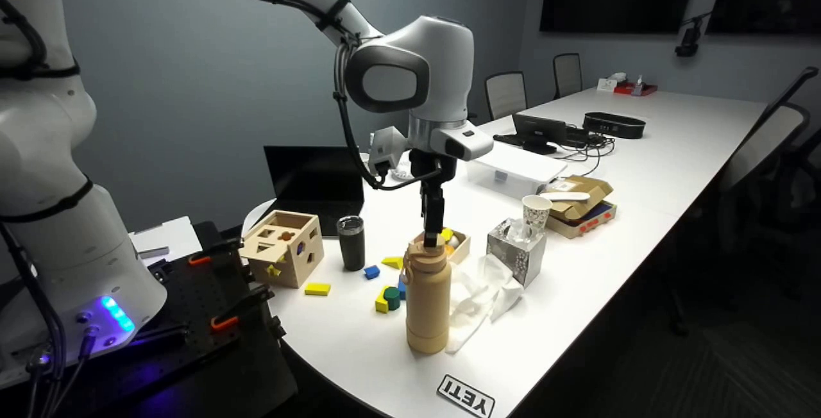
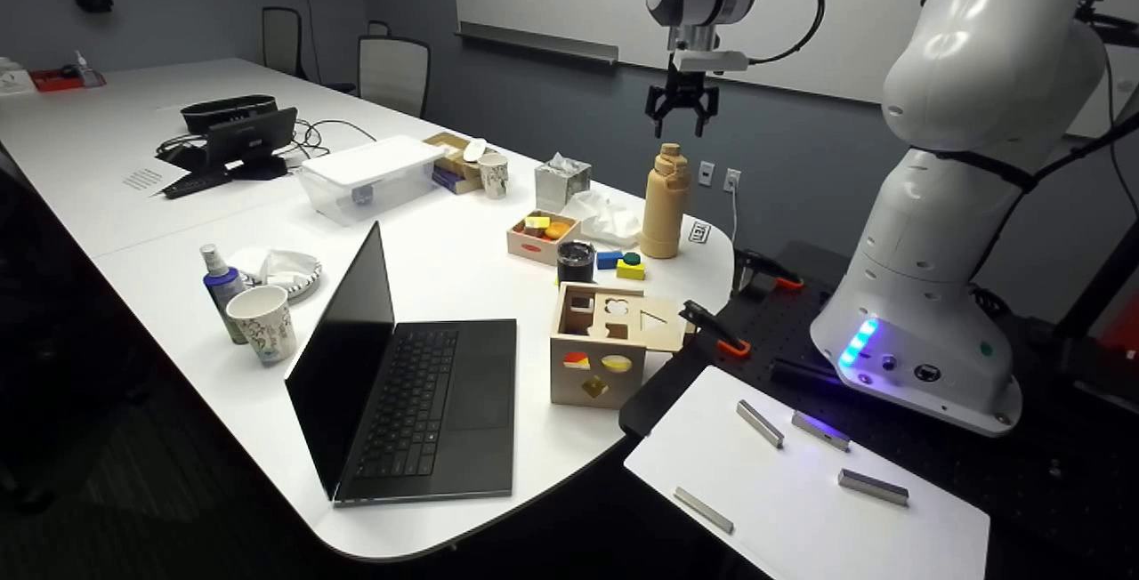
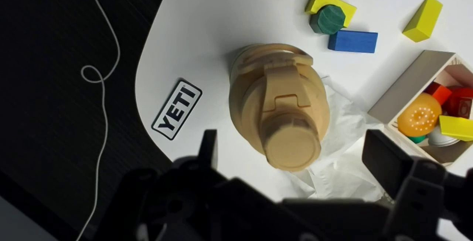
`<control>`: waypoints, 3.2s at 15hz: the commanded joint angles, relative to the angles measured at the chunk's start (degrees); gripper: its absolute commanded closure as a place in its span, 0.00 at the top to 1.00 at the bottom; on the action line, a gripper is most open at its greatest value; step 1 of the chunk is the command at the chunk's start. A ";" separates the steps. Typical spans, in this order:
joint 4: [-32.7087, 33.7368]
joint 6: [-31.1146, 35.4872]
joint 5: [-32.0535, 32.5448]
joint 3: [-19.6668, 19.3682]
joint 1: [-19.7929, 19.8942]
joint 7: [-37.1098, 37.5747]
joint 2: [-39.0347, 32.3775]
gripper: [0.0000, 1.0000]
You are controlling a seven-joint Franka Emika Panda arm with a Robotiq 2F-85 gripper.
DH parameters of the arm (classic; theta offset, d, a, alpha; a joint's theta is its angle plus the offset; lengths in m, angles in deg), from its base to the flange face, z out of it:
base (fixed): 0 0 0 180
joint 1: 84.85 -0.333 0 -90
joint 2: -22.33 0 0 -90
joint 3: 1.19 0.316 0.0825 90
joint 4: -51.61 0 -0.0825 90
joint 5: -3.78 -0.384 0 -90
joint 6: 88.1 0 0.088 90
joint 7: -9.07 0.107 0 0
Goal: Twist the lid of the bottle clockwise and anticlockwise
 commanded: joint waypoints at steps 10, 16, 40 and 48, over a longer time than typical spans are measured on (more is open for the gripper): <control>2.60 0.38 -0.47 0.28 -0.33 1.32 -3.97 1.00; 3.72 0.28 1.13 -0.18 -1.60 5.23 -5.51 1.00; 2.58 -1.23 5.48 -3.68 -5.42 24.96 -4.24 0.21; 1.84 -0.96 6.57 -5.77 -7.50 37.15 -5.17 0.21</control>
